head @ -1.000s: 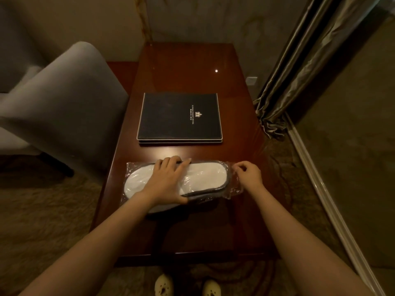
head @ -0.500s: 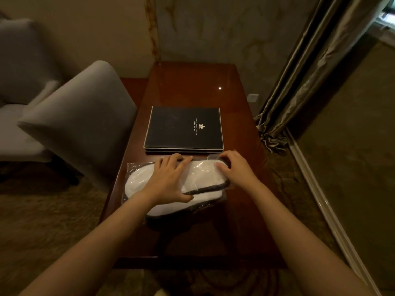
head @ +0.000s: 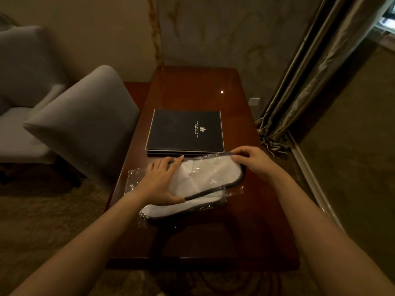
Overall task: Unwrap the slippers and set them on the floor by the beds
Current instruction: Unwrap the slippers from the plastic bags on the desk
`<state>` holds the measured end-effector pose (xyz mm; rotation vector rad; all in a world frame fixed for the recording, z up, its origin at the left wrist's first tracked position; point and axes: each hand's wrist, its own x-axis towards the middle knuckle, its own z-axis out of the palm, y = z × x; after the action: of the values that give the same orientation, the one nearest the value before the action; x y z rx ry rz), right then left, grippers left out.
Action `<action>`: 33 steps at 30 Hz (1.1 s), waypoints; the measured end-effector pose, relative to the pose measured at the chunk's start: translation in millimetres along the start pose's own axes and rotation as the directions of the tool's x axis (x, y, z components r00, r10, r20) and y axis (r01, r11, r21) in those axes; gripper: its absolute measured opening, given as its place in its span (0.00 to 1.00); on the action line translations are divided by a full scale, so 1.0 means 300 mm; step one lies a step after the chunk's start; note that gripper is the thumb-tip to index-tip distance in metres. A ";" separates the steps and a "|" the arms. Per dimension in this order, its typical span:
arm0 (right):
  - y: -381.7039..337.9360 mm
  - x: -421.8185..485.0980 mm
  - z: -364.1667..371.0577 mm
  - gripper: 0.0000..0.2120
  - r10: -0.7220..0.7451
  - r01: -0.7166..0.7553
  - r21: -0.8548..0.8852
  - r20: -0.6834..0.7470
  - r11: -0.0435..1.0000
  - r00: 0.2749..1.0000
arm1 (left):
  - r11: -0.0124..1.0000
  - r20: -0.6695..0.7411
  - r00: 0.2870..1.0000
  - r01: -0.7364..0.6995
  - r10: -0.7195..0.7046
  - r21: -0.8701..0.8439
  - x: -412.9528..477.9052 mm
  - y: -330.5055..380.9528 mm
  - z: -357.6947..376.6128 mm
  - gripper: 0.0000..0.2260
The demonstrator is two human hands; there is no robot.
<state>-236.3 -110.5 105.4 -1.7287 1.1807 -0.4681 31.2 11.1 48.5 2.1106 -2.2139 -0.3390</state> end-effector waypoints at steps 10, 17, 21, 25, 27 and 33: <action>-0.101 0.059 0.027 0.16 -0.059 0.239 -0.504 0.347 0.830 0.936 | 0.996 -0.074 0.994 -0.077 0.080 0.042 0.041 0.042 0.012 0.52; -0.112 0.035 -0.070 0.12 -0.093 0.173 -0.316 0.254 0.933 0.963 | 0.985 -0.050 0.993 0.100 -0.108 -0.140 0.056 -0.051 0.035 0.54; -0.100 0.015 -0.120 0.08 -0.079 0.097 -0.137 0.136 0.986 0.988 | 0.969 -0.091 0.971 0.211 -0.223 -0.131 0.071 -0.104 0.064 0.51; -0.093 0.017 -0.130 0.07 -0.093 0.097 -0.087 0.050 0.992 0.994 | 0.947 -0.085 0.956 0.263 -0.282 -0.182 0.116 -0.106 0.070 0.44; -0.090 0.021 -0.147 0.08 -0.078 0.078 -0.049 0.010 0.996 0.997 | 0.930 -0.066 0.944 0.305 -0.324 -0.206 0.130 -0.120 0.070 0.41; -0.065 0.051 -0.178 0.09 -0.003 0.035 0.133 -0.234 0.990 0.972 | 0.893 -0.047 0.908 0.399 -0.416 -0.208 0.169 -0.147 0.068 0.38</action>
<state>-258.7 -148.6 144.4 -1.5996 1.2660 -0.7636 67.5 -38.5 14.3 2.4100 -1.5983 -0.4492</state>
